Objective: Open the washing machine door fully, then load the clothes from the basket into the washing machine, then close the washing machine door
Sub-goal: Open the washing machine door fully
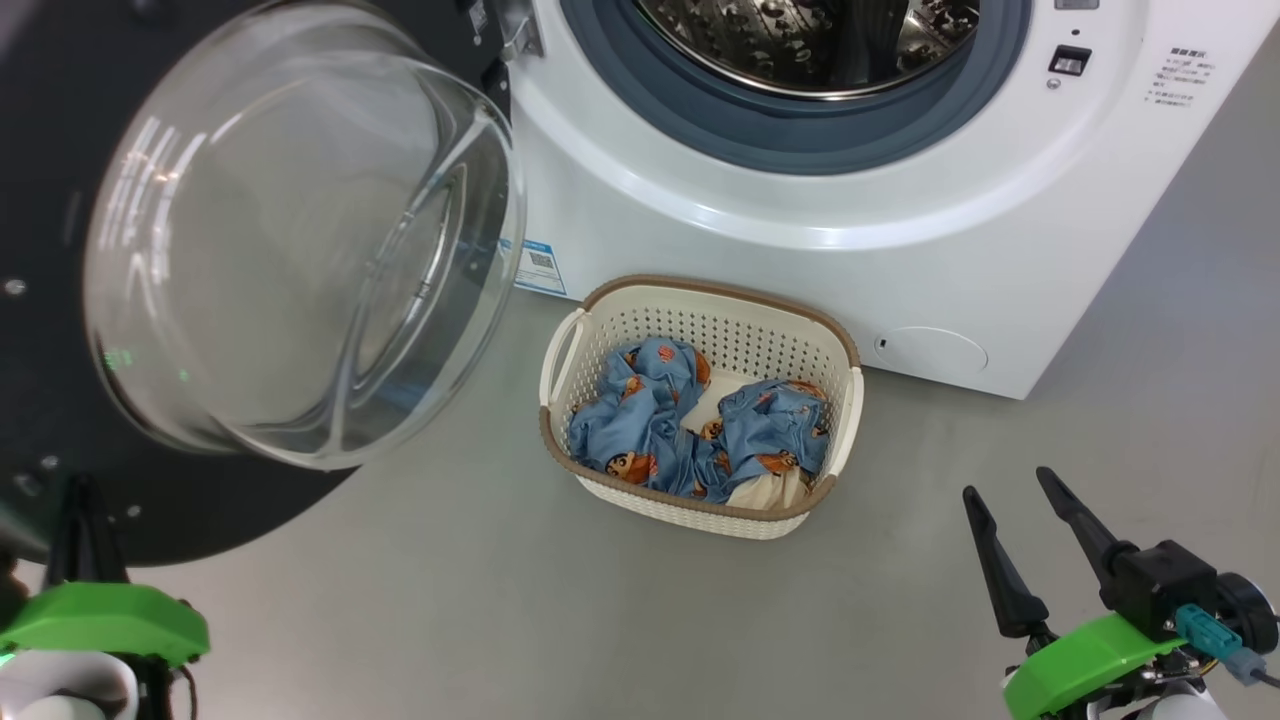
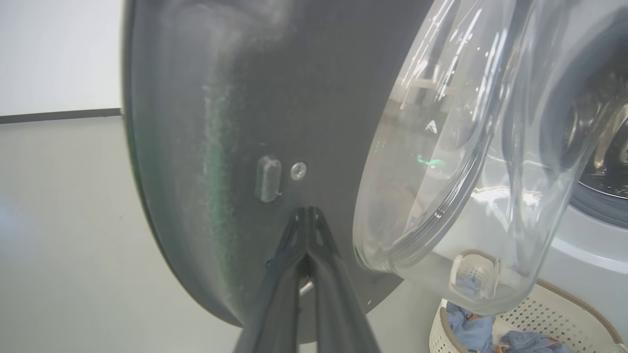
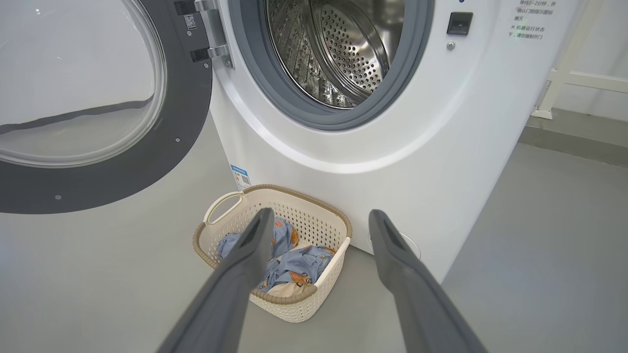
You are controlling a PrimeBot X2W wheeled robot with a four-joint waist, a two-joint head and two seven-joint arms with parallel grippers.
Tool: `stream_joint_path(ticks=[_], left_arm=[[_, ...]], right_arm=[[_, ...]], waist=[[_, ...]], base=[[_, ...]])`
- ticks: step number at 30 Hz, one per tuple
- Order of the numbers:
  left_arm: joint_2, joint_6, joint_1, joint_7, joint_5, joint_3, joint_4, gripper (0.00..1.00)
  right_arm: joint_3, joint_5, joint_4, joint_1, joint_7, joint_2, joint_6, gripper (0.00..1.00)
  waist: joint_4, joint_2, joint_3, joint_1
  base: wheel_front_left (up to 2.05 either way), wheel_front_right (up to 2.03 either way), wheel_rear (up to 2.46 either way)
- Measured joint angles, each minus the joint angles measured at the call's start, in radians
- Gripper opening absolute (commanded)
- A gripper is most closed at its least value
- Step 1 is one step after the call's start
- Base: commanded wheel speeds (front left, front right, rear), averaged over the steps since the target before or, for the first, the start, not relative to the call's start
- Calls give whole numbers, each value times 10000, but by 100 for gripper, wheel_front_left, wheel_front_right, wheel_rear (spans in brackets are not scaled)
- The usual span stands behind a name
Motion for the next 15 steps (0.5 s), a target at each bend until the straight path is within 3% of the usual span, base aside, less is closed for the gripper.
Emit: stream_joint_path(ticks=[15], left_arm=[[-159,-593,-876,-71,731,1231,1162,0]], right_arm=[[8,10,-270,-128,253,-205,0,100]], waist=[[-330,0,312,-1]], base=[[0,0,0]])
